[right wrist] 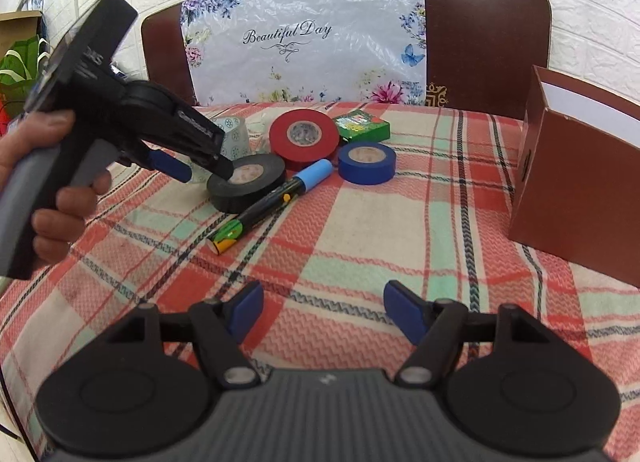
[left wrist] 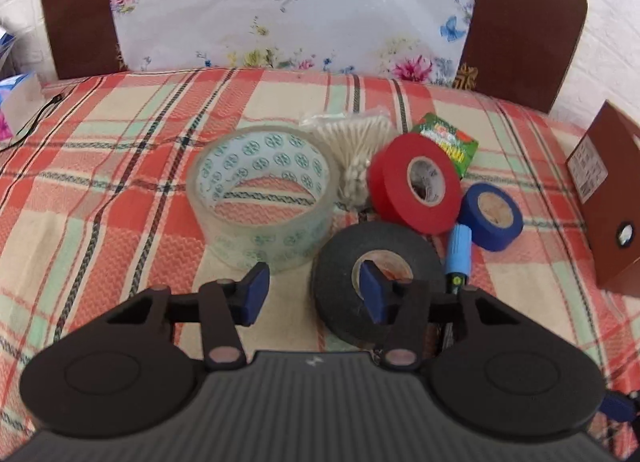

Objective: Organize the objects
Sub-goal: 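Lower the left tool onto the black tape roll and close it, then carry the black tape roll into the brown box and open the left tool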

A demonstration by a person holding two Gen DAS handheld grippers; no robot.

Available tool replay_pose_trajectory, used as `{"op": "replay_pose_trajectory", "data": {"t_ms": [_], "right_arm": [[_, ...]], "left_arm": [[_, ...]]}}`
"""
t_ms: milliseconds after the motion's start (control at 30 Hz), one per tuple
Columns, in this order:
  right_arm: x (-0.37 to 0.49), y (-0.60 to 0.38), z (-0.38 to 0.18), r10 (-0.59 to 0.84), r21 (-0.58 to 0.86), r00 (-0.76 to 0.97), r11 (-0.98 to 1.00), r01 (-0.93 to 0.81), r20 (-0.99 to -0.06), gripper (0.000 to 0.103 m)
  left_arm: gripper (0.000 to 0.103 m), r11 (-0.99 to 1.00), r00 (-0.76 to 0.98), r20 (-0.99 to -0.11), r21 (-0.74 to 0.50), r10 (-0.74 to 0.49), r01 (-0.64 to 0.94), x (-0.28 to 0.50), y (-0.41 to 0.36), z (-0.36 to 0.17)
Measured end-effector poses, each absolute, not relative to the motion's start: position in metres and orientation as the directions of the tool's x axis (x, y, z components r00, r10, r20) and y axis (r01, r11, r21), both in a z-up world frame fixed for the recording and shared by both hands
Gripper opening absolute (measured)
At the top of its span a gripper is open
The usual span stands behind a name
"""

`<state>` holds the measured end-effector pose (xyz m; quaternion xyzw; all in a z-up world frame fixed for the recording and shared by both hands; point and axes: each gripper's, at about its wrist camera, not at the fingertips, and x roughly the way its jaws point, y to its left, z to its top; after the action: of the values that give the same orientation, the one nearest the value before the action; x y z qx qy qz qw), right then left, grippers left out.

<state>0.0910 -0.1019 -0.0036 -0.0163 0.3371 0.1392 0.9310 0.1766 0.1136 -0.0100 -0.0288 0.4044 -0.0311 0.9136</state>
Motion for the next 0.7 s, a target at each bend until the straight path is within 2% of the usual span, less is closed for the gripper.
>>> {"op": "replay_pose_trajectory", "data": {"t_ms": [33, 67, 200, 367, 467, 533, 600, 633, 700], "right_arm": [[0.091, -0.103, -0.004, 0.246, 0.065, 0.734, 0.962, -0.266, -0.633, 0.069], [0.091, -0.103, -0.004, 0.245, 0.067, 0.733, 0.962, -0.263, -0.635, 0.069], [0.085, -0.103, 0.000, 0.247, 0.058, 0.748, 0.961, -0.270, -0.616, 0.069], [0.066, -0.088, 0.014, 0.306, 0.006, 0.768, 0.931, -0.366, -0.563, 0.069], [0.057, -0.073, 0.018, 0.419, 0.028, 0.703, 0.869, -0.495, -0.575, 0.069], [0.062, -0.056, 0.013, 0.464, 0.036, 0.631, 0.822, -0.569, -0.622, 0.068], [0.080, -0.040, 0.003, 0.482, 0.063, 0.546, 0.787, -0.614, -0.686, 0.068], [0.087, -0.035, 0.000, 0.478, 0.036, 0.554, 0.778, -0.627, -0.682, 0.070], [0.101, -0.029, -0.004, 0.424, -0.058, 0.627, 0.798, -0.600, -0.654, 0.078]], "left_arm": [[0.035, 0.993, 0.665, -0.739, -0.110, -0.109, 0.040, 0.178, 0.116, -0.012], [0.029, 0.988, 0.659, -0.738, -0.146, -0.147, 0.058, 0.178, 0.117, -0.012], [0.028, 0.991, 0.653, -0.746, -0.098, -0.135, 0.093, 0.159, 0.113, -0.008], [0.028, 0.984, 0.633, -0.754, -0.144, -0.176, 0.101, 0.112, 0.142, -0.009], [0.028, 0.979, 0.613, -0.763, -0.155, -0.205, 0.135, 0.075, 0.157, -0.010], [0.028, 0.974, 0.599, -0.768, -0.161, -0.227, 0.162, 0.054, 0.161, -0.011], [0.031, 0.986, 0.621, -0.766, -0.101, -0.164, 0.136, 0.040, 0.161, -0.011], [0.031, 0.989, 0.631, -0.763, -0.079, -0.140, 0.124, 0.039, 0.162, -0.010], [0.030, 0.984, 0.609, -0.774, -0.140, -0.175, 0.105, 0.044, 0.170, -0.010]]}}
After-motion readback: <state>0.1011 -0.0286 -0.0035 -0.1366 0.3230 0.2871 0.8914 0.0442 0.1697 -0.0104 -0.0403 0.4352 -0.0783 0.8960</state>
